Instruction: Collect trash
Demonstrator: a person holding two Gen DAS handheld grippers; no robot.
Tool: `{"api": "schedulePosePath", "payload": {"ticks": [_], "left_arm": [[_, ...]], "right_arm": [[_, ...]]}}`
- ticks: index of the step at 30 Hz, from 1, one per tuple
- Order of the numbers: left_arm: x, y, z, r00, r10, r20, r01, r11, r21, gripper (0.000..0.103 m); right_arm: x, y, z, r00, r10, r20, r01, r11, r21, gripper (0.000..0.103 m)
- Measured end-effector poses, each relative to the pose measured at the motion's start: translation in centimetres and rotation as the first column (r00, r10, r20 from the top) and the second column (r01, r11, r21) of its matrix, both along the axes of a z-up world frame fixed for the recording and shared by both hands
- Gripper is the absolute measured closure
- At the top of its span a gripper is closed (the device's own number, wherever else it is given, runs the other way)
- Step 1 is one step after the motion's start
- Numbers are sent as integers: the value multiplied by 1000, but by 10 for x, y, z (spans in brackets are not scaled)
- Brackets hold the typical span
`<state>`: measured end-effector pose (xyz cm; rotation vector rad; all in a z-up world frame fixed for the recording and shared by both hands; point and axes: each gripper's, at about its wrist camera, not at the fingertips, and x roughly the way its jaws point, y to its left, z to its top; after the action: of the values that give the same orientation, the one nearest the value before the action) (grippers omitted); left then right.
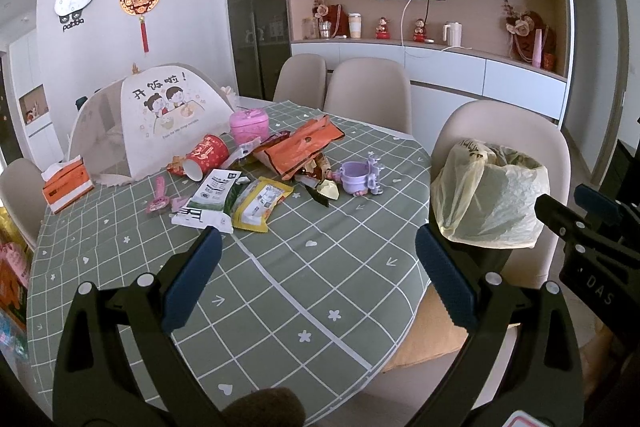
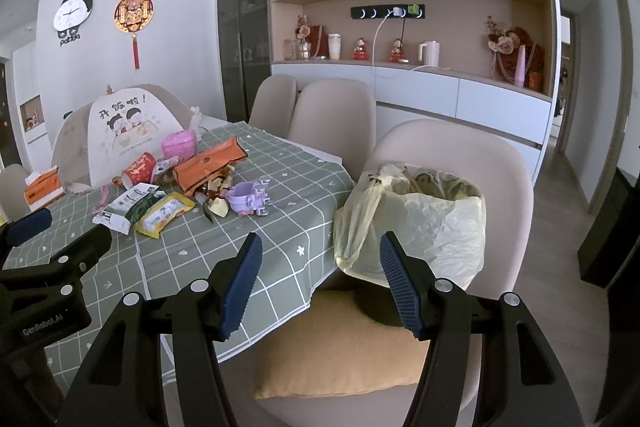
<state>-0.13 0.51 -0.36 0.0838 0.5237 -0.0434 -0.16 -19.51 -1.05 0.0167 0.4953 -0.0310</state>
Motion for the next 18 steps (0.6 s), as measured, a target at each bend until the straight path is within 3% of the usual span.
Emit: {"api": "schedulePosePath", "payload": {"ticks": [18], "left_arm": [[0,4,-1,1000,5,1,-5,1000,0,10]], "right_arm": [[3,4,-3,999,33,-7,-33,999,15,45]]}}
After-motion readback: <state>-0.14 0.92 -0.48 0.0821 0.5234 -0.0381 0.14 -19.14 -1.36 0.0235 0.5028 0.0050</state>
